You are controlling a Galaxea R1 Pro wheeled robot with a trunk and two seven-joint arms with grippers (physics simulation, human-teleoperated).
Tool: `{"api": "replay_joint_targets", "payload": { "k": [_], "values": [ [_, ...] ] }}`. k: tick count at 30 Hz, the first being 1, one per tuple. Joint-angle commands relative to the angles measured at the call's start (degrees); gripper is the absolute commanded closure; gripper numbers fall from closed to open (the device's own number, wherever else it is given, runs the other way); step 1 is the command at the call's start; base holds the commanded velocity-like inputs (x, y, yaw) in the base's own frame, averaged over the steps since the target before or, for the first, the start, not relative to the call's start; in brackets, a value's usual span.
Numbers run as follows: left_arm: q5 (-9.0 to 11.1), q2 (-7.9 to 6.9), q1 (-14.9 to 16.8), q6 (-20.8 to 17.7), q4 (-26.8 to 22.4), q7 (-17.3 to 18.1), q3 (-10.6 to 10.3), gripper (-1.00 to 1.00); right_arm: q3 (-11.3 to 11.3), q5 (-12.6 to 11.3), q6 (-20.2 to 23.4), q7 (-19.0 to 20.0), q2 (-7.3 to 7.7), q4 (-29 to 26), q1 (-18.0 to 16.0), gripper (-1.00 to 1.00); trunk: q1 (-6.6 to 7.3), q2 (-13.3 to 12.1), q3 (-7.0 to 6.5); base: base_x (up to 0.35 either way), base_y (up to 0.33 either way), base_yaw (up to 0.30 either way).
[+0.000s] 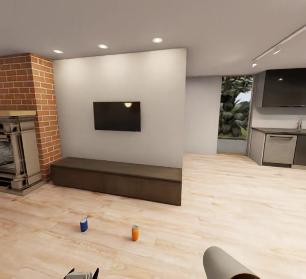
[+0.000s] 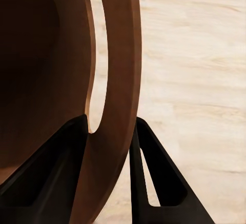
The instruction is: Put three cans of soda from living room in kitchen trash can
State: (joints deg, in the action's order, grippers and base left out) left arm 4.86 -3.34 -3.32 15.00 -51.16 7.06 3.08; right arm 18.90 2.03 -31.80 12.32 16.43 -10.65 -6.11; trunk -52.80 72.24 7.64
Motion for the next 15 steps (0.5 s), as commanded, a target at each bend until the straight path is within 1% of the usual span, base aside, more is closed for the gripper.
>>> {"api": "replay_joint_targets", "payload": {
  "k": [1,8,15],
  "values": [
    [-0.01,0.0,0.01,-0.04,0.01,0.07,0.0,-1.0,0.7,-0.19,-0.02,0.18,0.0,-0.16,-0.04,1.0,0.0,0.01,0.08,0.322,0.0,0.0],
    [-0.15,0.03,0.19,-0.41,0.05,0.29,-0.07,-1.0,0.7,-0.19,-0.02,0.22,-0.07,-0.16,-0.04,1.0,0.0,0.01,0.61,0.322,0.0,0.0],
    [-0.28,0.0,0.48,-0.67,0.18,0.46,-0.09,-1.0,0.7,-0.19,-0.02,0.35,-0.1,-0.2,-0.04,1.0,0.0,0.01,0.72,0.322,0.0,0.0]
  ]
}}
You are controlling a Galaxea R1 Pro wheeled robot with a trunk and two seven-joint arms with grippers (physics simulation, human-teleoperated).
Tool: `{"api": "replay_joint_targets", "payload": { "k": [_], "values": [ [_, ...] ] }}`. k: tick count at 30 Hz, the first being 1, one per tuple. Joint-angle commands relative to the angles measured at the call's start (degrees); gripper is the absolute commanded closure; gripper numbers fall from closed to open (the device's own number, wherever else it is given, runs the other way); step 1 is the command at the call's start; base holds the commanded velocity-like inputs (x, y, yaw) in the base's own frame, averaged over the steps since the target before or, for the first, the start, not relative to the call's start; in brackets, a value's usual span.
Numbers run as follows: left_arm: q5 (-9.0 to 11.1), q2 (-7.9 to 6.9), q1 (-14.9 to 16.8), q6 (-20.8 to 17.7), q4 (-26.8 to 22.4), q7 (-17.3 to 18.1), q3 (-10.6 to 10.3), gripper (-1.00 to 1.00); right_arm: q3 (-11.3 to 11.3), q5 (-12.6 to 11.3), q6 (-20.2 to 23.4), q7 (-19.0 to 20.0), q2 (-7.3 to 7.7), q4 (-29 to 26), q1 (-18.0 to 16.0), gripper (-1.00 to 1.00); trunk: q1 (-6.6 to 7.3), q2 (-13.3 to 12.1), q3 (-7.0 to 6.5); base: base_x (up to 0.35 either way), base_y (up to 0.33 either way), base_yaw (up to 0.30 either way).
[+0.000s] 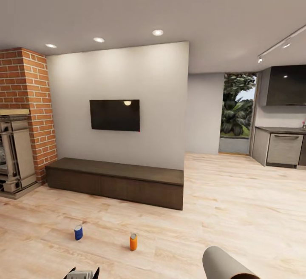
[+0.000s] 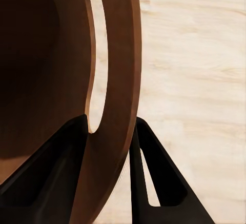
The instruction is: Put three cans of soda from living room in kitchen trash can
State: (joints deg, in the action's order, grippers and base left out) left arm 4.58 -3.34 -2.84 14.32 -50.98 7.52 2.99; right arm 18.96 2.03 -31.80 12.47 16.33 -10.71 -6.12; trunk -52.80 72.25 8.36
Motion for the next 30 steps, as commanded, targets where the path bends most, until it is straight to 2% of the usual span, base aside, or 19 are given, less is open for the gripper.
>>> {"api": "replay_joint_targets", "payload": {
  "k": [1,6,10,11,15,19,20,24,25,26,27,28,29,30],
  "values": [
    [0.0,0.0,0.02,-0.03,0.06,0.04,0.0,-1.0,0.64,-0.18,0.0,0.28,0.0,-0.15,-0.03,1.0,0.0,0.0,-0.01,0.323,0.0,0.0],
    [0.02,0.0,0.27,-1.71,0.55,1.43,0.0,-1.0,0.57,-0.1,0.49,0.74,-0.12,-0.17,-0.03,1.0,0.0,0.0,0.0,0.323,0.018,0.0],
    [0.16,0.0,0.6,-6.41,0.38,4.58,0.0,-1.0,0.28,0.14,0.72,0.81,-0.26,-0.57,-0.1,1.0,0.0,0.0,0.0,0.322,0.059,0.0],
    [0.28,0.0,1.67,-12.06,0.29,7.31,0.03,-1.0,0.12,0.26,1.85,0.84,-0.21,-0.84,-0.39,1.0,0.0,0.0,0.0,0.322,0.035,0.0],
    [0.23,0.04,2.84,-14.79,0.39,8.14,0.05,-1.0,0.06,0.37,6.53,0.87,-0.15,-1.22,-0.71,1.0,0.0,0.0,0.0,0.318,0.021,0.0],
    [0.29,0.07,4.0,-17.46,0.16,8.49,0.07,-1.0,0.03,0.51,15.19,0.88,-0.11,-2.93,-1.49,1.0,0.0,0.0,0.0,0.282,0.007,0.0],
    [0.36,0.08,4.44,-18.38,-0.08,8.57,0.08,-1.0,0.03,0.46,18.74,0.88,-0.11,-4.37,-2.08,1.0,0.0,0.0,0.0,0.149,0.003,0.0],
    [0.45,0.08,5.68,-20.32,-0.62,8.64,0.11,-1.0,0.03,0.37,27.51,0.89,-0.06,-8.13,-3.03,1.0,0.0,0.0,0.0,0.088,0.002,0.0],
    [0.46,0.11,6.53,-22.06,-0.78,8.63,0.12,-1.0,0.05,0.33,32.55,0.89,0.03,-10.47,-3.34,1.0,0.0,0.0,0.0,0.039,0.001,0.0],
    [0.45,0.13,6.99,-23.18,-0.85,8.6,0.11,-1.0,0.06,0.3,34.86,0.9,0.04,-11.77,-3.44,1.0,0.0,0.0,0.0,0.031,0.001,0.0],
    [0.44,0.15,8.77,-27.33,-1.2,8.42,0.1,-1.0,0.08,0.21,40.17,1.31,0.01,-15.73,-3.62,1.0,0.0,0.0,0.0,0.016,0.0,0.0],
    [0.42,0.15,9.43,-28.63,-1.28,8.36,0.11,-1.0,0.09,0.2,41.34,1.5,-0.01,-16.75,-3.66,1.0,0.0,0.0,0.0,0.013,0.0,0.0],
    [0.38,0.16,11.7,-32.68,-1.35,8.25,0.11,-1.0,0.1,0.23,43.71,2.01,0.01,-18.82,-3.75,1.0,0.0,0.0,0.0,0.007,0.0,0.0],
    [0.31,0.05,16.67,-40.52,-0.85,7.98,0.16,-1.0,0.11,0.38,46.19,2.48,0.15,-20.58,-4.05,1.0,0.0,0.0,0.0,0.002,0.0,0.0]
  ]
}}
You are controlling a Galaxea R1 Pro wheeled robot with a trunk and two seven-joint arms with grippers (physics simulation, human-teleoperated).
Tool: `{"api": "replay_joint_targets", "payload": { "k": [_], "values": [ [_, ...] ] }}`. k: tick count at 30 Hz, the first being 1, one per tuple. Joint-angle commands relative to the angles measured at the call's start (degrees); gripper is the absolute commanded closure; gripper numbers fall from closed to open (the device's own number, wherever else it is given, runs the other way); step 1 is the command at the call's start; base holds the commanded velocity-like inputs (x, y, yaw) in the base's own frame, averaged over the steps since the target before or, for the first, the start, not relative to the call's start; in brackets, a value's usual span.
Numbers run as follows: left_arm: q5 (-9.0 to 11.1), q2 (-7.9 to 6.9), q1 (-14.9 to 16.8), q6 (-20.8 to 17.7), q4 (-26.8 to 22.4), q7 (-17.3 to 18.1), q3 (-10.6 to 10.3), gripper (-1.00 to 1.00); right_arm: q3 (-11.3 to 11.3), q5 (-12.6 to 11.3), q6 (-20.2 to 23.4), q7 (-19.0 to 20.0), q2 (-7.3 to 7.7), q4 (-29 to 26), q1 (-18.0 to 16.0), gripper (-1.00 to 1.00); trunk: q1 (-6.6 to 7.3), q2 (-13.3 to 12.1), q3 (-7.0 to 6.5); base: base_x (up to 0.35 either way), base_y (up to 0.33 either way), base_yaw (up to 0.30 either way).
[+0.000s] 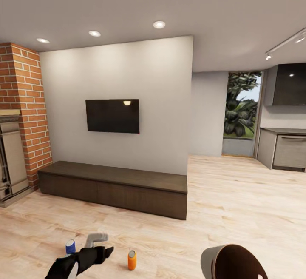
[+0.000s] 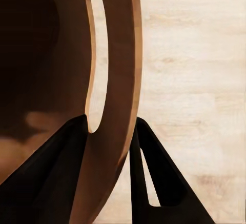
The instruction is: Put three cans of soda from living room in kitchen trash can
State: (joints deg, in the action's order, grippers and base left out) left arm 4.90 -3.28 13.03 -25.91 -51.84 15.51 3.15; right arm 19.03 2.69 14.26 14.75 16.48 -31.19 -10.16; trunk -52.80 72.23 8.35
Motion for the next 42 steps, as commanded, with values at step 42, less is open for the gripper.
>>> {"api": "replay_joint_targets", "payload": {
  "k": [42],
  "values": [
    [-0.01,2.28,17.26,-12.13,8.48,-6.8,-1.21,-1.0,-7.12,13.99,27.05,-6.01,4.24,-7.05,-7.41,1.0,0.0,0.02,0.03,0.0,0.0,0.0]
  ]
}}
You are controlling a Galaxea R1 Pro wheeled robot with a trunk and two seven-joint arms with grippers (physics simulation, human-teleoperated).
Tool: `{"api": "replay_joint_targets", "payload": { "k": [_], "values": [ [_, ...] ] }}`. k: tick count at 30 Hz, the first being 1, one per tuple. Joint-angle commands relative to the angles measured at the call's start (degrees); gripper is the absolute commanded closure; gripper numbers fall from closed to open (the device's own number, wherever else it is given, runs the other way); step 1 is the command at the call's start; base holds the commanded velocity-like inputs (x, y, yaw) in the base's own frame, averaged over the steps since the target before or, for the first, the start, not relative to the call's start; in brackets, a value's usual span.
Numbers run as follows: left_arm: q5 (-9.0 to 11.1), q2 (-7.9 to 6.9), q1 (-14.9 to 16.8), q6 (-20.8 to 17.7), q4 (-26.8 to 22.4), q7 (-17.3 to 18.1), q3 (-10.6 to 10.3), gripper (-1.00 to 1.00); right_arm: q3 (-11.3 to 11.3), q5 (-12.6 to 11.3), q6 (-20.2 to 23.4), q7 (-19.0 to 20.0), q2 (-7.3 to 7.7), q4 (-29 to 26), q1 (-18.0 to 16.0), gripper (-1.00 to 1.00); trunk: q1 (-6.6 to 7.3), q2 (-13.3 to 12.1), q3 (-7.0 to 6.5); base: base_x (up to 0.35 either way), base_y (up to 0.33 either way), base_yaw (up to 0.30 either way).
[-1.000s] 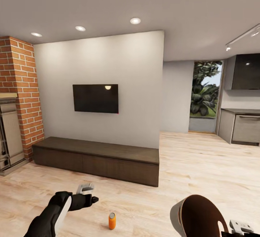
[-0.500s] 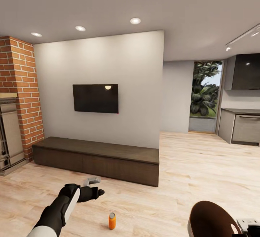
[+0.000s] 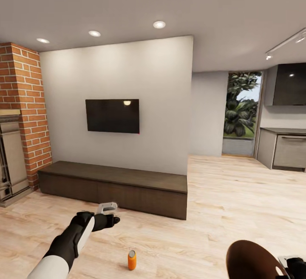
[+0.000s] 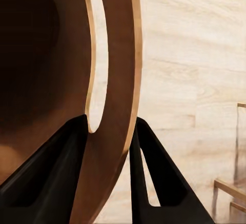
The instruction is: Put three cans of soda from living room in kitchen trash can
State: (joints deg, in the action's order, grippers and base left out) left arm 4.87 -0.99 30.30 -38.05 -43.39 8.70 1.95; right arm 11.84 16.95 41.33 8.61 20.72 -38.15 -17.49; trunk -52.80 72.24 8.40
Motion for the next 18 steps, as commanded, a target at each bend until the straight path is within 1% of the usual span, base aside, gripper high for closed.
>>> {"api": "replay_joint_targets", "payload": {
  "k": [1,4,6,8,9,12,13,18],
  "values": [
    [-0.06,-0.33,-0.33,0.33,0.33,0.33,-0.33,-1.0,0.33,-0.33,-0.34,0.34,-0.33,-0.33,-0.33,1.0,0.0,0.01,-0.02,0.0,0.0,0.0],
    [-0.15,-1.3,-1.29,1.3,1.31,1.29,-1.3,-1.0,1.15,-1.42,-1.27,1.01,-1.34,-1.02,-1.19,1.0,0.0,0.01,-0.02,0.0,0.0,0.0],
    [-0.17,-1.42,-1.93,1.95,1.97,1.94,-1.95,-1.0,1.73,-2.14,-1.91,1.45,-2.01,-1.62,-1.79,1.0,0.0,0.01,-0.02,0.0,0.0,0.0],
    [-0.19,-1.47,-2.58,2.6,2.62,2.58,-2.07,-1.0,2.3,-2.7,-2.55,1.89,-2.67,-2.21,-2.38,1.0,0.0,0.01,-0.02,0.0,0.0,0.0],
    [-0.19,-1.48,-8.4,17.8,4.52,7.04,-2.12,-1.0,8.67,-10.24,-5.11,7.64,-4.07,-7.55,-9.0,1.0,0.0,0.01,-0.02,0.0,0.0,0.0],
    [-0.2,-1.52,-8.62,18.33,4.57,7.25,-2.21,-1.0,8.91,-8.27,-3.59,7.8,-4.26,-7.98,-10.28,1.0,0.0,0.01,-0.02,0.0,0.0,0.0],
    [-0.2,-1.53,-8.7,18.55,4.59,7.33,-2.24,-1.0,9.01,-7.29,-2.05,7.87,-4.32,-8.14,-11.34,1.0,0.0,0.01,-0.02,0.0,0.0,0.0],
    [-0.21,-1.55,-8.81,18.84,4.62,7.42,-2.28,-1.0,8.77,-5.57,2.04,7.96,-4.23,-8.34,-14.16,1.0,0.0,0.01,-0.02,0.0,0.0,0.0]
  ]
}}
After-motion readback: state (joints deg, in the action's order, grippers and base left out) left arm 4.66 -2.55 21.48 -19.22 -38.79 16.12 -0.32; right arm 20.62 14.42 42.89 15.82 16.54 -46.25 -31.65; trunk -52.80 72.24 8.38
